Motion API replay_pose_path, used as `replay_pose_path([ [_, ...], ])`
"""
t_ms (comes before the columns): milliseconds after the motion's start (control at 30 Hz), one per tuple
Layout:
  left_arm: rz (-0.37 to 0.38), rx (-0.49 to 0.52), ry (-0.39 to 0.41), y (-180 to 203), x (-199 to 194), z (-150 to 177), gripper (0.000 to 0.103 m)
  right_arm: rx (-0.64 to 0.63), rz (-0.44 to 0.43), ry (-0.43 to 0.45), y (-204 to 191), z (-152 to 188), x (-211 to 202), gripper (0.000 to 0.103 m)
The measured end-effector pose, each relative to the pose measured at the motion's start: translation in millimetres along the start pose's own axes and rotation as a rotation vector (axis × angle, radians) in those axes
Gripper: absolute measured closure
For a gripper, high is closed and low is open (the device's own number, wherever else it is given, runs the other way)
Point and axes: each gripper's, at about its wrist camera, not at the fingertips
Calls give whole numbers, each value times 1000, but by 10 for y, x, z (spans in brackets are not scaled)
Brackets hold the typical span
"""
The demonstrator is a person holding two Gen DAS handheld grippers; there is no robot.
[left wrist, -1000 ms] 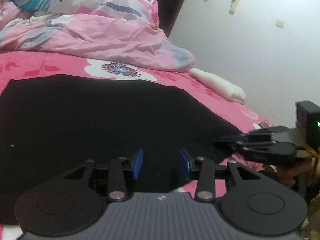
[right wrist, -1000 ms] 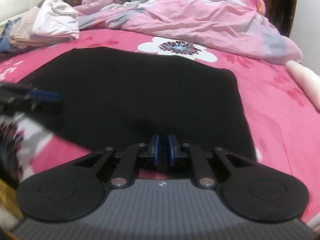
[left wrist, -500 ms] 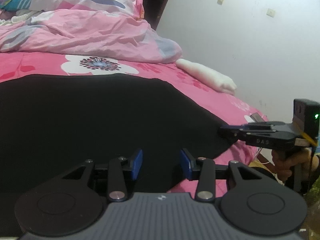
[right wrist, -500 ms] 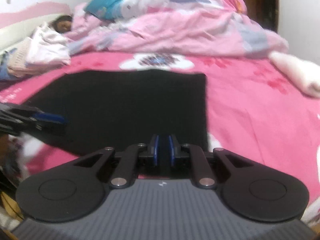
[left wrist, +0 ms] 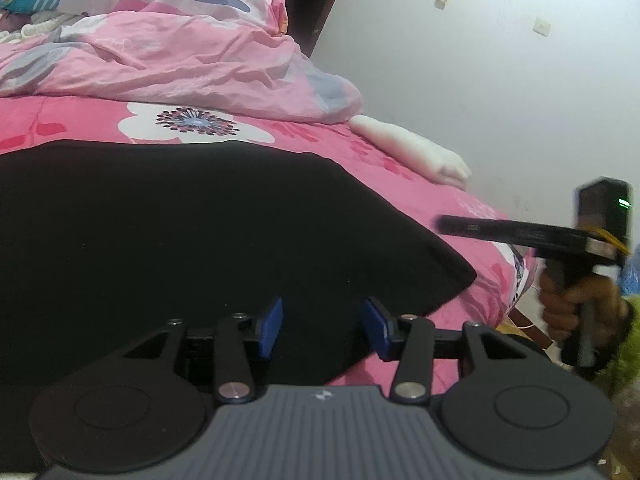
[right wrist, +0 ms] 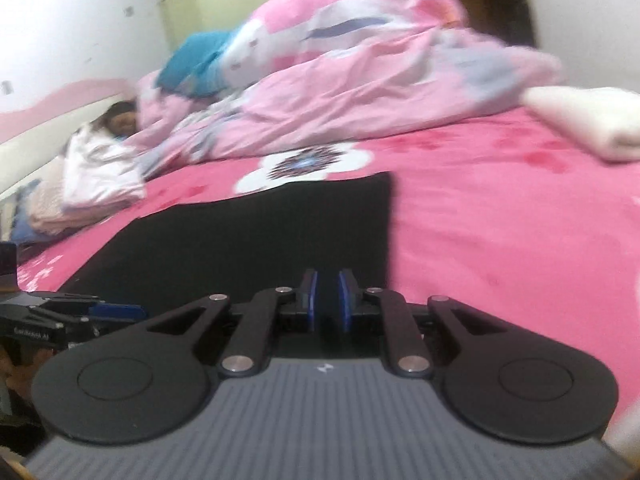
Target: Fold clothes
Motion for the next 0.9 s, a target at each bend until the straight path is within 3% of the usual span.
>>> replay_pose_path([
  [167,36,-21,14,-82,-26,45,52,119,64,-36,418,38,164,100],
  [233,56,-33,17,-121,-30,51,51,207,88,-20,580,27,86,97],
  [300,76,-44,20,-156,-32,55,49,216,127,-13,628,-34,43,93],
  [400,93,-52,29,-178,-34,66,46,186,62,-6,533,-221,151,93],
  [533,96,-50,41,-167,-42,96,45,155,-85,-76,380,-437,578,93],
  [600,102,-47,46,-168,-44,110,45,172,-92,-129,422,-495,814,93],
  [700,115,-45,52,-185,-45,127,44,300,-29,-154,732,-560,983,98],
  [833,135,-59,58,-226,-47,134,44,322,37,-126,847,-734,942,93],
  [900,143,-66,61,-244,-47,136,44,306,-11,-137,732,-807,992,93],
])
Point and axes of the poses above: each gripper's, at about its wrist camera, not at the fingertips, and x roughly the way its jaws point, y to its right, z to its underside, and after that the axes turned 1 degree about z, right-handed
